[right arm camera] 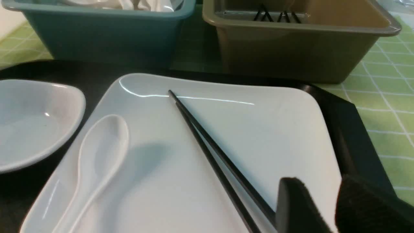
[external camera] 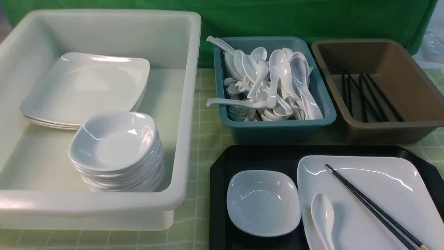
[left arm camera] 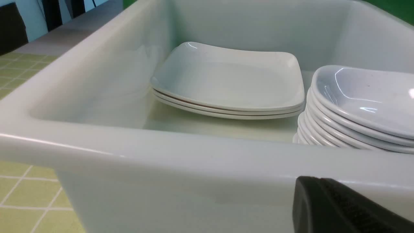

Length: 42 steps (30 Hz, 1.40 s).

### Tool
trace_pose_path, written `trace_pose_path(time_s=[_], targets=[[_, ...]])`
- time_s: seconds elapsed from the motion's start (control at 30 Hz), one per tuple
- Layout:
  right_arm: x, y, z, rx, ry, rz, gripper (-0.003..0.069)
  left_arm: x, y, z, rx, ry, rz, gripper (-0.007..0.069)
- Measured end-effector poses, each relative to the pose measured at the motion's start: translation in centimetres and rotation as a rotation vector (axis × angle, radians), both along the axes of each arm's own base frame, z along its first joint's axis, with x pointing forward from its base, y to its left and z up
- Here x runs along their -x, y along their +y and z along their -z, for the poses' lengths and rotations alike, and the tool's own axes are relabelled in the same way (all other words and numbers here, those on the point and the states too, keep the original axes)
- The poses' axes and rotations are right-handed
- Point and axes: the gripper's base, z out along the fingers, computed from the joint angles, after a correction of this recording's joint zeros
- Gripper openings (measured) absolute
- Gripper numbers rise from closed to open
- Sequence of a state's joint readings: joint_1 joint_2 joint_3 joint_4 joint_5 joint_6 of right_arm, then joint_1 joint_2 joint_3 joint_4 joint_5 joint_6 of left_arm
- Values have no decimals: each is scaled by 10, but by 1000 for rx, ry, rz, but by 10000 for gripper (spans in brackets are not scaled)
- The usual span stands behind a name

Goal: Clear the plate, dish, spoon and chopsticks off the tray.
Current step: Use the right arm to grab a pair of chopsticks from the plate

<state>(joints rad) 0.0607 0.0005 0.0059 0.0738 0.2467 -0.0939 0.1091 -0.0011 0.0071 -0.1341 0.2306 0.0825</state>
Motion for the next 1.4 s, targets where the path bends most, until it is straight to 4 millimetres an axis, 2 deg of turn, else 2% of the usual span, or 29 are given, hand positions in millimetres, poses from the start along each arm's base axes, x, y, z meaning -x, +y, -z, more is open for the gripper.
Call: trace_pose_path(time_s=[0.73,0.93,1.03,1.1,1.17,1.2,1.27,1.33,1.37,1.4], targets=[[0,0,0,0,0,0,237,0,0,-2,8,-20,-2,10],[0,0,0,0,0,0,237,-1,0,-16,677,-222,-39,10],[0,0,0,0,0,0,237,0,3,-21,770,-290,-55,10],[0,0,0,0,0,0,237,1,3,-30,780,-321,-45,11],[0,0,0,0,0,0,237,4,-3,-49,708,-284,17,14],[0,0,0,0,0,0,237,5,-4,-51,697,-279,23,15],[0,0,0,0,0,0,237,7,-12,-85,546,-189,114,20],[0,0,0,0,0,0,237,-1,-20,-112,423,-46,190,22],[0,0,0,0,0,0,237,-2,-20,-114,405,-33,198,22],[0,0,0,0,0,0,237,-12,-24,-123,353,69,234,22]])
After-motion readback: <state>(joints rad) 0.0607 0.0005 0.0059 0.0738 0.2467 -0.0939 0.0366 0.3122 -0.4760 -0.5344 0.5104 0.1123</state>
